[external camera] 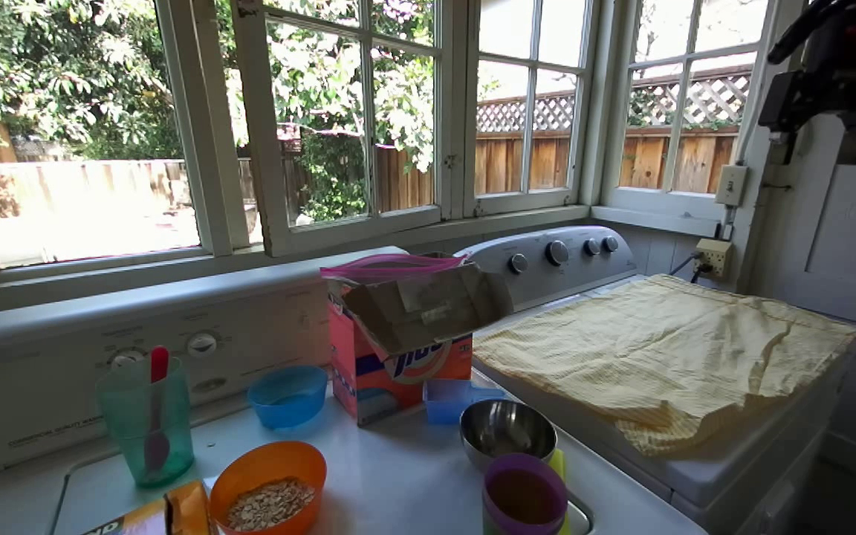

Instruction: Fold the towel once

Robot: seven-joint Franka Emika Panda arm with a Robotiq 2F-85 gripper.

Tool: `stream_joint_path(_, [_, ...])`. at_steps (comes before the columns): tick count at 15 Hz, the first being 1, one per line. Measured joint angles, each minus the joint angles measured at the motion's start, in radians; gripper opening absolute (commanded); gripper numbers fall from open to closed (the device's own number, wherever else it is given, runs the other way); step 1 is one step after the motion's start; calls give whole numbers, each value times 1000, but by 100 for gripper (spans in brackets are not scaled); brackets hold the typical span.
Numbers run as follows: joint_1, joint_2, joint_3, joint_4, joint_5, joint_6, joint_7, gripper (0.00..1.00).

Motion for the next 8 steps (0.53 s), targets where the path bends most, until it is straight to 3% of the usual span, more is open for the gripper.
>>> stream_joint_path(3, [13,0,32,-25,-6,33,1,100])
stream_joint_path(8, [84,3,207,-171,-66,249,50,100])
